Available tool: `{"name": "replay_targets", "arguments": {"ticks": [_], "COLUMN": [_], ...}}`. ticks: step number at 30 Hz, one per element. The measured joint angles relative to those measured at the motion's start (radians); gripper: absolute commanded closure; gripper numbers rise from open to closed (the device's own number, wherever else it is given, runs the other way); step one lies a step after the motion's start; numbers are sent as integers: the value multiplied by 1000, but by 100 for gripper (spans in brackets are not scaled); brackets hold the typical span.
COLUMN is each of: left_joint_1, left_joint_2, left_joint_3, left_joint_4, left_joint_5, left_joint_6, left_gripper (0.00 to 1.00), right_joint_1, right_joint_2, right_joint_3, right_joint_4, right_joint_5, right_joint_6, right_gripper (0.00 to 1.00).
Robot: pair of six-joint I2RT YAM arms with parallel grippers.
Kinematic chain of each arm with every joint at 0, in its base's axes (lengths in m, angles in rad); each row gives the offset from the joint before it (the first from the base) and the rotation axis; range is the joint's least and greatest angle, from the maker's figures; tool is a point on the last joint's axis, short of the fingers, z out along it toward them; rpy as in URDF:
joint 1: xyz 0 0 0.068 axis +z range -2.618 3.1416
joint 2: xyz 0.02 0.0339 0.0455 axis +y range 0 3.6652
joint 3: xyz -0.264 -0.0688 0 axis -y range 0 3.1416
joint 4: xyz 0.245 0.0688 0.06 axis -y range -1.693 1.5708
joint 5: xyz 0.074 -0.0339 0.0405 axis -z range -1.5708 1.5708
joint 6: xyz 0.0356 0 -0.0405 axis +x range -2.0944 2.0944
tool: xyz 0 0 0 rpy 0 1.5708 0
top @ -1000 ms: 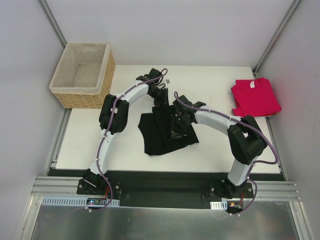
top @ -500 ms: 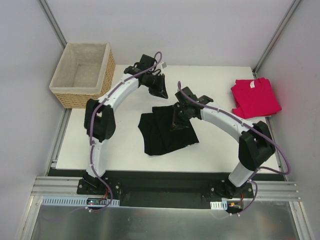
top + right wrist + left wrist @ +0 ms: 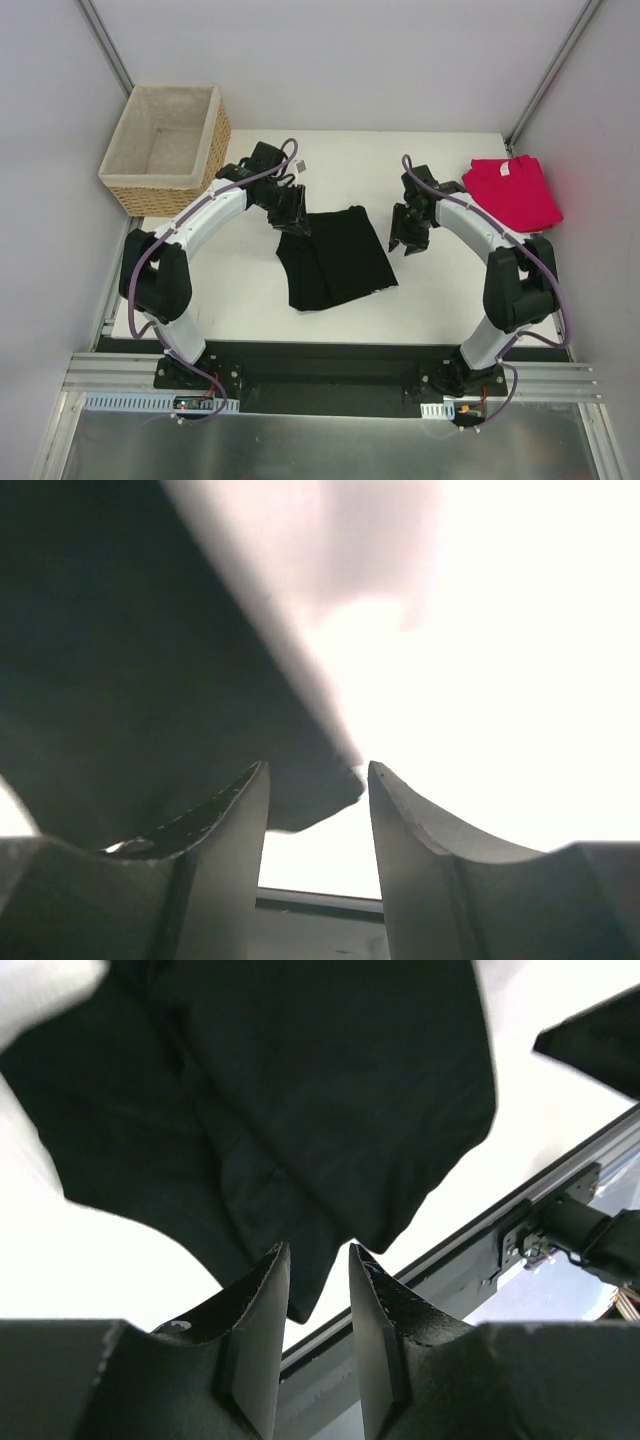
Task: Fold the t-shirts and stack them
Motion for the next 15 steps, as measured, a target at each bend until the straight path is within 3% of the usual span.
{"name": "replay_targets", "arguments": {"ticks": [15], "left_joint_1": [0], "left_joint_2": [-87], "left_joint_3": [-33], "left_joint_4": [5], "left_joint_5": [-16], "left_joint_6": [-4], "left_gripper": [72], "right_joint_1": [-31], "right_joint_2": [107], "right_joint_3": [2], "right_joint_4": [31], "right_joint_5": [-100], "right_joint_6": [-119], "right_gripper": [53]}}
